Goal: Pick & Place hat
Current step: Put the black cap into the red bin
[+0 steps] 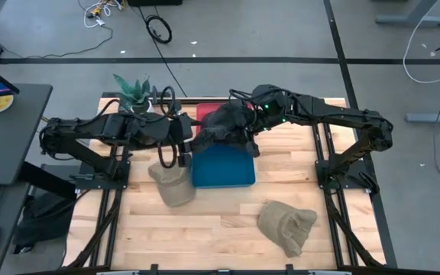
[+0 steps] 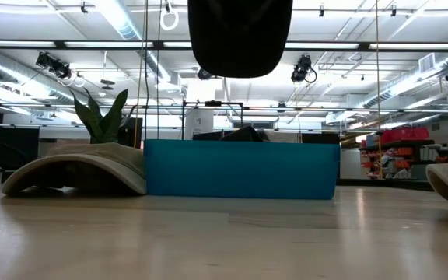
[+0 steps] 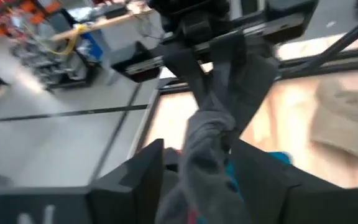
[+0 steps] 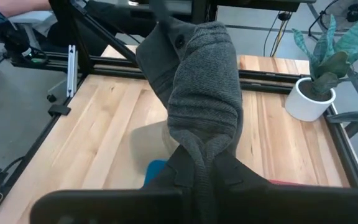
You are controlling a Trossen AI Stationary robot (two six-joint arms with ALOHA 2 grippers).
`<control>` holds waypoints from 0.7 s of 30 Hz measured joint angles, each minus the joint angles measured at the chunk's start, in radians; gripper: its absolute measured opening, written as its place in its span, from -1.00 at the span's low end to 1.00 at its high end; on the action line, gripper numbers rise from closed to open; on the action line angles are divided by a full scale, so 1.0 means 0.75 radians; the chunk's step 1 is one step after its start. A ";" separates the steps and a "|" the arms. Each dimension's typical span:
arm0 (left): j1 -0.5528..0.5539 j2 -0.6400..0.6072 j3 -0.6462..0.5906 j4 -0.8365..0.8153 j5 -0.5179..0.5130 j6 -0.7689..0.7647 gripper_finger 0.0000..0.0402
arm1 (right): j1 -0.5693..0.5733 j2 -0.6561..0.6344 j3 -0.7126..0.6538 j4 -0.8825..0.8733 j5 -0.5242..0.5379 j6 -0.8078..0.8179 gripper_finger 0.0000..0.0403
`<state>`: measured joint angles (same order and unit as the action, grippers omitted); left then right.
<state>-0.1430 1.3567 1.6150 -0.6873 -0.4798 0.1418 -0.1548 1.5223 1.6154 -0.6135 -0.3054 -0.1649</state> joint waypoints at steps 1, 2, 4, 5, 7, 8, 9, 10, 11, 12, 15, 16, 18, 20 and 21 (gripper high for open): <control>0.009 0.001 0.000 0.001 0.039 -0.008 0.04 | 0.001 0.000 0.000 0.000 0.000 0.000 -0.95; 0.017 0.007 0.001 0.000 0.075 -0.011 0.10 | 0.003 0.000 0.000 0.000 0.000 0.000 -0.95; 0.025 0.017 0.001 -0.034 0.127 -0.010 0.22 | 0.003 0.000 0.000 0.001 0.001 0.000 -0.95; 0.025 0.025 0.000 -0.063 0.135 -0.010 0.28 | 0.003 0.000 0.000 0.001 0.001 0.000 -0.95; 0.030 0.043 0.000 -0.083 0.123 -0.006 0.36 | 0.003 0.000 0.000 0.001 0.001 0.006 -0.95; 0.031 0.047 0.000 -0.116 0.109 -0.003 0.38 | 0.003 0.000 0.000 0.003 0.002 0.012 -0.95; 0.031 0.055 -0.001 -0.141 0.094 -0.004 0.38 | 0.003 0.000 0.000 0.007 0.002 0.020 -0.95; 0.033 0.067 0.000 -0.129 0.075 -0.004 0.38 | 0.004 0.000 0.000 0.009 0.002 0.036 -0.95; 0.033 0.074 0.000 -0.122 0.054 -0.004 0.36 | 0.003 0.001 0.000 0.010 0.002 0.046 -0.95; 0.033 0.082 0.000 -0.128 0.037 -0.004 0.32 | 0.003 0.001 0.000 0.011 0.002 0.054 -0.95; 0.033 0.093 -0.001 -0.094 0.017 -0.004 0.16 | 0.003 0.001 0.000 0.011 0.002 0.070 -0.95; 0.033 0.093 -0.001 -0.092 0.014 -0.004 0.09 | 0.003 0.001 0.000 0.011 0.002 0.070 -0.95; 0.033 0.094 -0.001 -0.085 0.014 -0.004 -0.08 | 0.003 0.001 0.000 0.007 0.001 0.070 -0.95; 0.033 0.094 -0.001 -0.084 0.015 -0.004 -0.28 | 0.003 0.001 0.000 0.005 0.001 0.070 -0.95; 0.033 0.094 -0.001 -0.081 0.015 -0.004 -0.39 | 0.003 0.001 0.000 0.003 0.001 0.070 -0.95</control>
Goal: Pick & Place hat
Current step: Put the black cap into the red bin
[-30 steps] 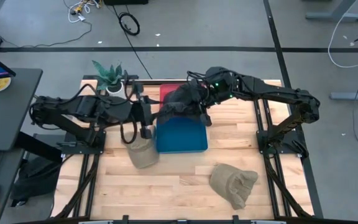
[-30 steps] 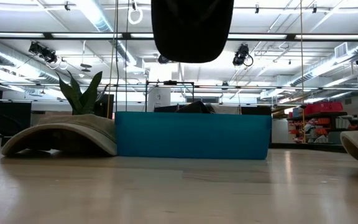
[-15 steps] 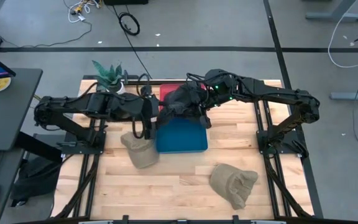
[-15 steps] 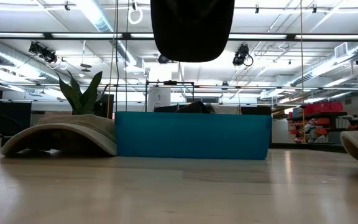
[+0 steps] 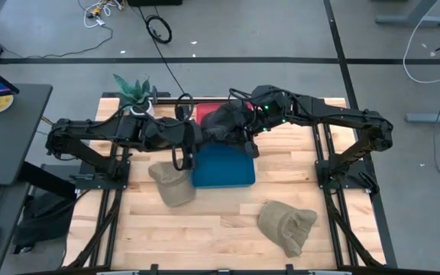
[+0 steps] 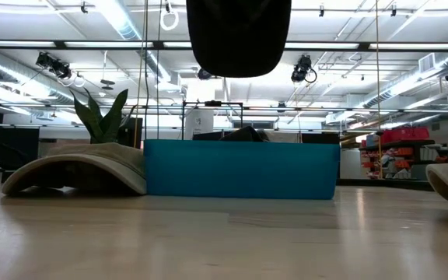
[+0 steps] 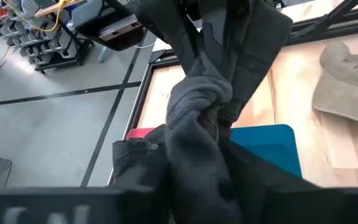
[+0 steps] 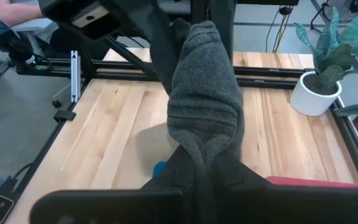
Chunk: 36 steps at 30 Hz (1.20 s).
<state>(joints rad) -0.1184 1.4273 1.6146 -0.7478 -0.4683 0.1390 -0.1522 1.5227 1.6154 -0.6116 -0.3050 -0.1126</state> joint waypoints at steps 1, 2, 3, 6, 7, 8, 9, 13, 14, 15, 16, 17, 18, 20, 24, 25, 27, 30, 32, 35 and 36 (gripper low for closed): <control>0.000 0.000 0.000 0.001 0.000 0.000 -0.51 | 0.000 0.000 0.000 -0.002 0.000 0.000 -0.95; 0.000 0.000 0.000 0.000 0.000 0.001 -0.64 | 0.000 0.000 0.000 -0.002 0.001 0.003 -0.95; 0.000 0.000 0.000 0.000 0.001 0.001 -0.76 | 0.000 0.000 0.000 0.000 0.009 0.021 -0.95; 0.000 0.000 0.000 -0.004 -0.003 -0.006 -0.93 | 0.001 0.001 0.000 0.042 0.091 0.279 -0.90; 0.001 0.000 0.000 -0.004 -0.004 -0.006 -0.93 | 0.000 0.001 0.000 0.056 0.093 0.394 -0.85; 0.001 0.000 0.000 -0.005 -0.006 -0.006 -0.93 | -0.005 0.001 0.000 0.069 0.094 0.492 -0.80; 0.001 0.000 0.000 -0.007 -0.008 -0.007 -0.94 | -0.011 0.001 0.000 0.076 0.093 0.573 -0.73; -0.001 0.000 0.000 -0.037 -0.049 -0.033 -0.96 | -0.033 -0.007 0.000 0.106 0.093 0.767 -0.40; -0.001 0.000 0.000 -0.050 -0.054 -0.036 -0.96 | -0.037 -0.012 0.000 0.125 0.092 0.797 -0.31; -0.001 0.000 0.000 -0.059 -0.061 -0.044 -0.96 | -0.042 -0.016 0.000 0.148 0.089 0.813 -0.22; -0.001 0.000 0.000 -0.064 -0.069 -0.064 -0.96 | -0.046 -0.018 0.000 0.185 0.086 0.822 -0.13; 0.000 0.000 0.000 -0.069 -0.078 -0.077 -0.96 | -0.051 -0.023 0.000 0.226 0.085 0.842 -0.03; 0.003 0.000 0.000 -0.076 -0.094 -0.097 -0.96 | -0.059 -0.029 0.000 0.249 0.083 0.865 0.07; 0.006 0.000 0.000 -0.085 -0.168 -0.152 -0.96 | -0.082 -0.041 0.000 0.297 0.079 0.943 0.25; 0.044 0.000 0.000 -0.169 -0.480 -0.382 -0.96 | -0.153 -0.061 0.001 0.308 0.074 1.302 0.51; 0.057 0.000 0.000 -0.207 -0.547 -0.442 -0.96 | -0.168 -0.062 0.001 0.311 0.057 1.431 0.55; 0.088 0.000 0.000 -0.265 -0.640 -0.544 -0.96 | -0.186 -0.064 0.001 0.315 0.021 1.694 0.60; 0.130 0.000 0.000 -0.286 -0.672 -0.621 -0.96 | -0.160 -0.060 0.001 0.398 0.000 1.914 0.62; 0.144 0.000 0.000 -0.265 -0.673 -0.624 -0.96 | -0.140 -0.052 0.001 0.448 -0.009 2.033 0.61; 0.149 0.000 0.000 -0.229 -0.677 -0.623 -0.96 | -0.118 -0.024 -0.021 0.555 -0.003 2.173 0.59; 0.149 0.000 0.000 -0.213 -0.678 -0.613 -0.96 | -0.112 -0.015 -0.032 0.576 0.000 2.214 0.59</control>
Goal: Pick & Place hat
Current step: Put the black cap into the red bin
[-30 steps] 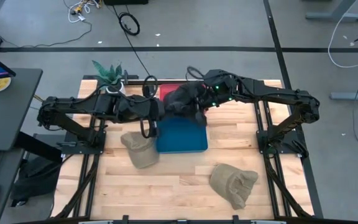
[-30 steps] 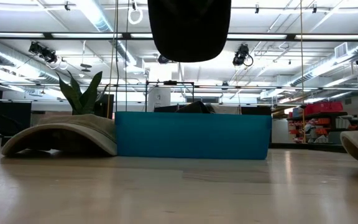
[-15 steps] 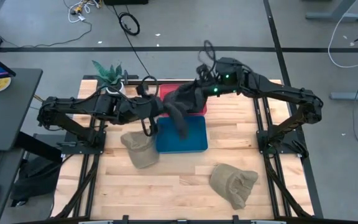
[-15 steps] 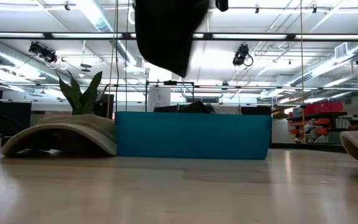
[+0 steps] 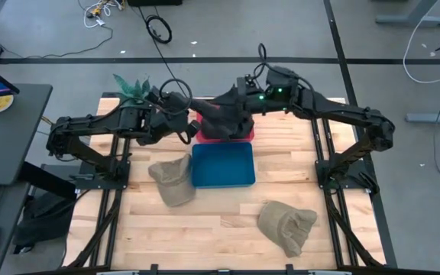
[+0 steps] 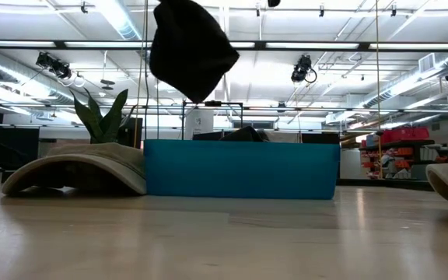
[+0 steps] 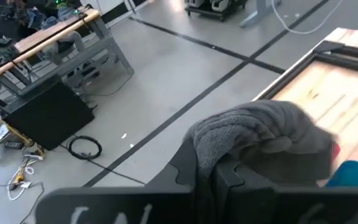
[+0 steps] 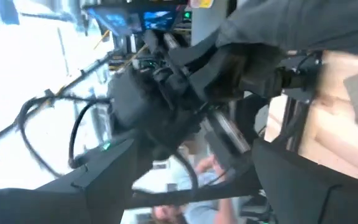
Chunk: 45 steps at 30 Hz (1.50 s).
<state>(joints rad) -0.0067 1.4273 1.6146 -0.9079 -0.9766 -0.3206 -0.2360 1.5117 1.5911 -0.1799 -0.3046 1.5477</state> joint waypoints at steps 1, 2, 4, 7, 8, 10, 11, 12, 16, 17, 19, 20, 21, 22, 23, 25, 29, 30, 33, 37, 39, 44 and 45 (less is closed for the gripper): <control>0.000 0.000 0.000 0.021 -0.002 0.019 -0.96 | 0.009 0.014 -0.005 0.033 0.010 0.035 0.58; 0.000 0.000 0.000 0.053 -0.003 0.030 -0.96 | 0.021 0.032 -0.005 0.066 0.026 0.061 0.57; 0.000 0.000 0.000 0.107 -0.001 0.066 -0.96 | 0.041 0.068 -0.005 0.094 0.032 0.093 0.56; 0.000 0.000 0.000 0.166 0.006 0.108 -0.96 | 0.046 0.123 -0.005 0.112 0.026 0.100 0.55; 0.000 0.000 0.000 0.169 0.006 0.120 -0.96 | 0.042 0.134 -0.007 0.111 0.030 0.101 0.54; 0.000 0.000 0.000 0.170 0.006 0.123 -0.96 | 0.033 0.158 -0.007 0.175 0.038 0.120 0.53; 0.000 0.000 0.000 0.169 0.010 0.122 -0.96 | 0.027 0.163 -0.007 0.192 0.044 0.129 0.52; 0.000 0.000 0.000 0.172 0.020 0.120 -0.96 | 0.023 0.171 -0.007 0.214 0.047 0.134 0.51; -0.014 0.000 0.000 0.179 0.038 0.093 -0.96 | -0.008 0.197 -0.005 0.217 0.064 0.124 0.48; -0.019 0.000 0.000 0.183 0.036 0.093 -0.96 | -0.019 0.203 -0.005 0.214 0.068 0.123 0.48; -0.032 0.000 0.000 0.191 0.036 0.092 -0.96 | -0.038 0.211 -0.005 0.210 0.072 0.115 0.45; -0.038 0.000 0.000 0.196 0.036 0.093 -0.96 | -0.046 0.216 -0.005 0.212 0.075 0.109 0.44; -0.046 0.000 0.000 0.197 0.036 0.092 -0.96 | -0.055 0.219 -0.005 0.212 0.077 0.096 0.42; -0.055 0.000 0.000 0.196 0.036 0.092 -0.96 | -0.065 0.222 -0.005 0.209 0.076 0.090 0.41; -0.061 0.000 0.000 0.197 0.036 0.092 -0.96 | -0.074 0.223 -0.005 0.205 0.076 0.085 0.39; -0.077 0.005 0.000 0.198 0.036 0.087 -0.96 | -0.089 0.222 -0.005 0.211 0.076 0.070 0.34; -0.093 0.028 0.000 0.200 0.077 0.082 -0.96 | -0.120 0.222 -0.005 0.239 0.063 0.054 0.17; -0.094 0.034 0.001 0.199 0.109 0.081 -0.96 | -0.122 0.222 -0.005 0.247 0.056 0.054 0.10; -0.093 0.064 0.000 0.192 0.206 0.050 -0.91 | -0.124 0.221 -0.005 0.233 0.039 0.034 -0.21; -0.094 0.111 0.000 0.183 0.223 -0.004 -0.68 | -0.125 0.221 -0.007 0.211 -0.016 -0.042 -0.78; -0.100 0.125 0.000 0.180 0.214 -0.013 -0.59 | -0.128 0.221 -0.007 0.199 -0.042 -0.084 -0.86; -0.104 0.136 0.000 0.172 0.230 -0.012 -0.45 | -0.132 0.221 -0.007 0.128 -0.059 -0.140 -0.85; -0.104 0.136 0.000 0.170 0.238 -0.012 -0.44 | -0.137 0.221 -0.007 0.109 -0.059 -0.161 -0.85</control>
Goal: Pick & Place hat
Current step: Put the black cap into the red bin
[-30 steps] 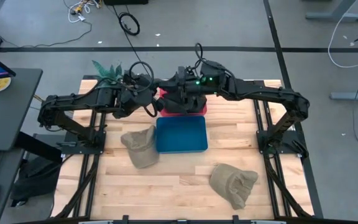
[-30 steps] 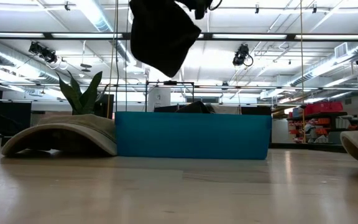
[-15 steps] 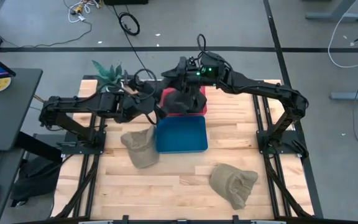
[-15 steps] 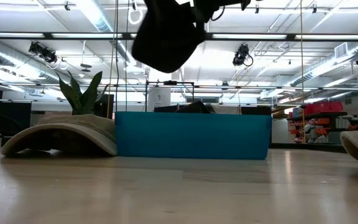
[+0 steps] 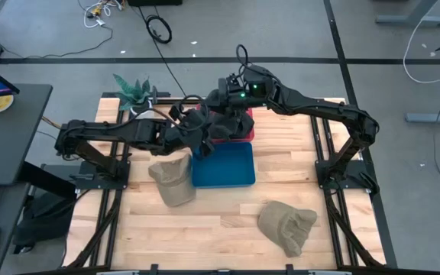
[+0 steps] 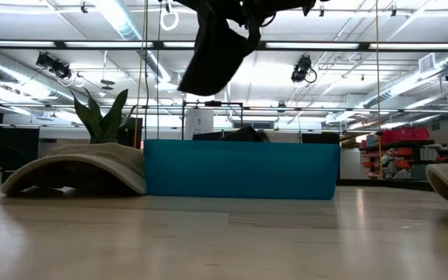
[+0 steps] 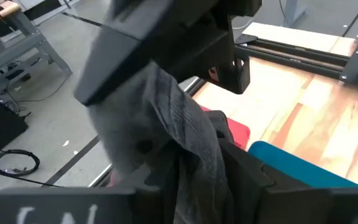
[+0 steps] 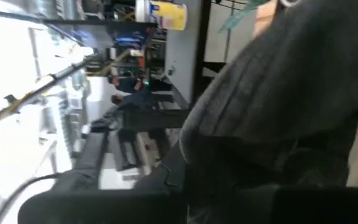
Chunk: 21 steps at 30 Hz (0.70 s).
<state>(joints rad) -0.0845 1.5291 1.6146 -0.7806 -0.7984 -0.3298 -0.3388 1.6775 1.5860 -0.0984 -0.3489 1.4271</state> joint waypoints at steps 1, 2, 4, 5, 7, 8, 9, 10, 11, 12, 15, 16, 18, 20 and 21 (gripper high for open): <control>0.000 -0.003 0.000 -0.007 0.007 0.000 -0.43 | -0.006 -0.001 0.000 -0.020 -0.002 -0.025 -0.85; -0.001 -0.010 0.000 -0.015 0.012 0.001 -0.41 | -0.015 -0.001 0.000 -0.042 -0.004 -0.055 -0.85; -0.007 -0.033 -0.001 -0.020 0.014 0.006 -0.39 | -0.037 -0.001 0.001 -0.084 -0.003 -0.108 -0.85; -0.011 -0.046 -0.001 -0.019 0.012 0.011 -0.38 | -0.049 -0.001 0.001 -0.106 -0.007 -0.132 -0.85; -0.015 -0.070 -0.001 -0.028 0.012 0.029 -0.35 | -0.071 -0.001 0.001 -0.147 -0.024 -0.180 -0.85; -0.019 -0.079 -0.001 -0.028 0.014 0.033 -0.34 | -0.084 -0.001 0.001 -0.169 -0.034 -0.207 -0.85; -0.021 -0.090 -0.001 -0.028 0.013 0.034 -0.33 | -0.097 -0.001 0.001 -0.188 -0.042 -0.238 -0.85; -0.022 -0.103 -0.001 -0.032 0.013 0.034 -0.32 | -0.108 -0.001 0.001 -0.204 -0.048 -0.270 -0.85; -0.023 -0.118 -0.001 -0.034 0.017 0.033 -0.30 | -0.120 -0.001 0.001 -0.219 -0.054 -0.313 -0.85; -0.025 -0.134 -0.001 -0.035 0.024 0.030 -0.29 | -0.135 -0.001 0.001 -0.228 -0.070 -0.367 -0.85; -0.030 -0.172 -0.001 -0.045 0.048 0.001 -0.27 | -0.174 0.001 0.001 -0.254 -0.133 -0.476 -0.85; -0.036 -0.182 -0.001 -0.051 0.048 -0.009 -0.26 | -0.182 0.005 0.001 -0.256 -0.144 -0.499 -0.85; -0.044 -0.204 -0.001 -0.065 0.049 -0.034 -0.25 | -0.196 0.019 0.001 -0.261 -0.164 -0.560 -0.85; -0.050 -0.228 -0.001 -0.074 0.050 -0.038 -0.26 | -0.206 0.043 0.001 -0.262 -0.173 -0.627 -0.85; -0.056 -0.236 -0.001 -0.083 0.049 -0.041 -0.26 | -0.208 0.054 0.001 -0.262 -0.178 -0.672 -0.85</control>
<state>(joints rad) -0.1268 1.3519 1.6142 -0.8431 -0.7613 -0.3605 -0.4949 1.7182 1.5867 -0.2951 -0.4827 0.9230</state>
